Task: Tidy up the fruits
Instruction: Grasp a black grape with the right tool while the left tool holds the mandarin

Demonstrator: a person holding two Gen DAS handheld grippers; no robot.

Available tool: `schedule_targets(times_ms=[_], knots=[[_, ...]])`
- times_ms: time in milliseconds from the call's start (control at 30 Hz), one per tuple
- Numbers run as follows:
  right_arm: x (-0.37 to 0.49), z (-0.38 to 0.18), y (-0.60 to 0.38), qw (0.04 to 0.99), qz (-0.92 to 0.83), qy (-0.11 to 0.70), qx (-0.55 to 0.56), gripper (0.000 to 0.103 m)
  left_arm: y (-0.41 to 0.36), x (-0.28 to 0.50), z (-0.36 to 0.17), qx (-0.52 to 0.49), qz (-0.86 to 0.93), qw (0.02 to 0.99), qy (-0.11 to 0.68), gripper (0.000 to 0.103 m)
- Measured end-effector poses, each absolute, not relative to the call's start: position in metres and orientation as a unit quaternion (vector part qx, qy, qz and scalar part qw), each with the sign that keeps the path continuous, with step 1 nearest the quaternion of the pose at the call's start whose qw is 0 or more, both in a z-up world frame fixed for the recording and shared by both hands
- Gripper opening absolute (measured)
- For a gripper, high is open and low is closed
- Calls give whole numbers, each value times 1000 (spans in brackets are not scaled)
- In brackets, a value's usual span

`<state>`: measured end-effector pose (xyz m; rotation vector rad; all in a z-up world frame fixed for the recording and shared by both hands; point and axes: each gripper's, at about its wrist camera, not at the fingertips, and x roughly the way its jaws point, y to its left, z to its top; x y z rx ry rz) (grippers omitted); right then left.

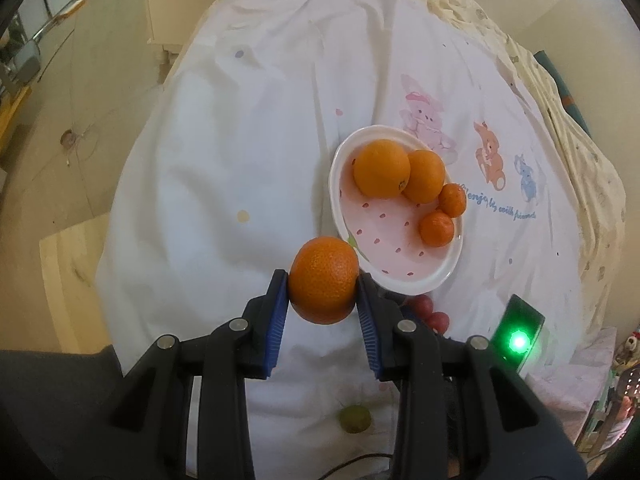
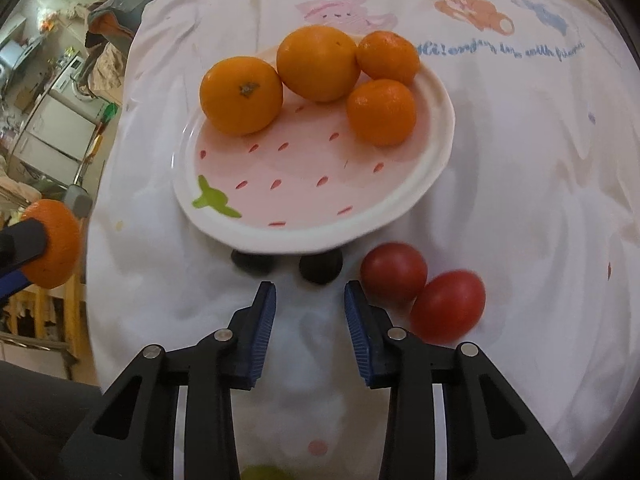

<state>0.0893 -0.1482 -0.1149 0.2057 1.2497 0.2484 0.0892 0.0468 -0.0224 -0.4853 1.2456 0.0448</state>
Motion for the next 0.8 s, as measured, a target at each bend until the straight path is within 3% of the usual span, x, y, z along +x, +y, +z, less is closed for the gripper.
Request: schedule_targets(times_ms=[200,300,800], knots=[[99,-117,-142,817,106,565,47,35,45,90,-22,-237,9,779,581,30],[104,-116,-134,818,109,565,18,25,43,91,-20,-233,8,782,578,30],[79,-79,-158,809,159,564,52,24,44,96,-29,-212,31,788,577,30]])
